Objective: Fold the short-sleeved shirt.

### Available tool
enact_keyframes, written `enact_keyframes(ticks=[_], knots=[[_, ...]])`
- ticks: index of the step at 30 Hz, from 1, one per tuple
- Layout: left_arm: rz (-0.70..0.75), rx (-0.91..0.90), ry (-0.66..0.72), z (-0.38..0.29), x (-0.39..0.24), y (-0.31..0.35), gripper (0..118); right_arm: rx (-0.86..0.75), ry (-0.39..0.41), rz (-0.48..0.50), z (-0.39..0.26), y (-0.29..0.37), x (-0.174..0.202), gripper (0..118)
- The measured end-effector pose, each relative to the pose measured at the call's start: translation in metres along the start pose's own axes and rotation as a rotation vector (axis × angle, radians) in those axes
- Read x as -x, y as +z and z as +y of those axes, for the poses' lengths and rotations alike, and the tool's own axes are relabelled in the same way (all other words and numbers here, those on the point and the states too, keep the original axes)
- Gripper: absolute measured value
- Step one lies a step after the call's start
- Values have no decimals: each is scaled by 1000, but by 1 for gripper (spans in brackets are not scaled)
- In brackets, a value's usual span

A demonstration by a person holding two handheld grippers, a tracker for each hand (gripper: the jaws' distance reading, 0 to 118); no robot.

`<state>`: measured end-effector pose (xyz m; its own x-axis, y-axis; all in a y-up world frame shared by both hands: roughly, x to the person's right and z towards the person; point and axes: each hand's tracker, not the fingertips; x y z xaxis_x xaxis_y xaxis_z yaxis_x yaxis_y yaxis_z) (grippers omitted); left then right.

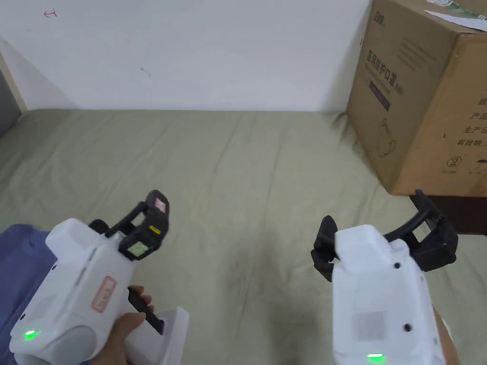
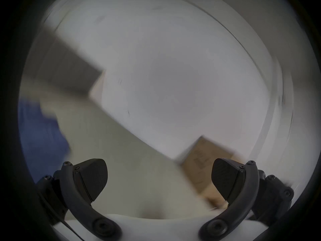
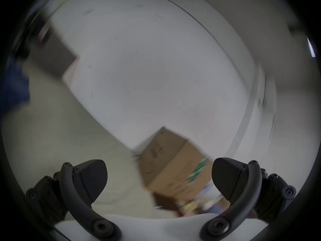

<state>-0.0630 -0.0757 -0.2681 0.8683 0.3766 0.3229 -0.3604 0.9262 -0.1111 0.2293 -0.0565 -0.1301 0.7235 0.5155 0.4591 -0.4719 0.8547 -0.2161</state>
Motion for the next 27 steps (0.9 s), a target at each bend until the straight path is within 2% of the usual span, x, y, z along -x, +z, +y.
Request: enact_keyframes(ticks=[1,2,4,6,7,13,27], knots=[[32,-14,-159,-1,-8,0,118,20,-115,51,-1,-1,-9,117],[60,-17,-258,-6,-14,-2,118,38,-229,93,-4,-2,-16,117],[89,-37,-444,-14,-23,-2,118,89,-393,160,-10,-7,-25,117],[105,-51,-546,-21,-24,-2,118,116,-495,199,-17,-9,-28,117],[95,-40,-551,-23,-24,-2,118,140,-515,203,-19,-11,-29,117],[68,-11,-493,-25,-21,0,118,137,-496,190,-18,-9,-22,117],[57,-24,-514,-25,-19,3,118,133,-503,187,-15,-9,-22,117]])
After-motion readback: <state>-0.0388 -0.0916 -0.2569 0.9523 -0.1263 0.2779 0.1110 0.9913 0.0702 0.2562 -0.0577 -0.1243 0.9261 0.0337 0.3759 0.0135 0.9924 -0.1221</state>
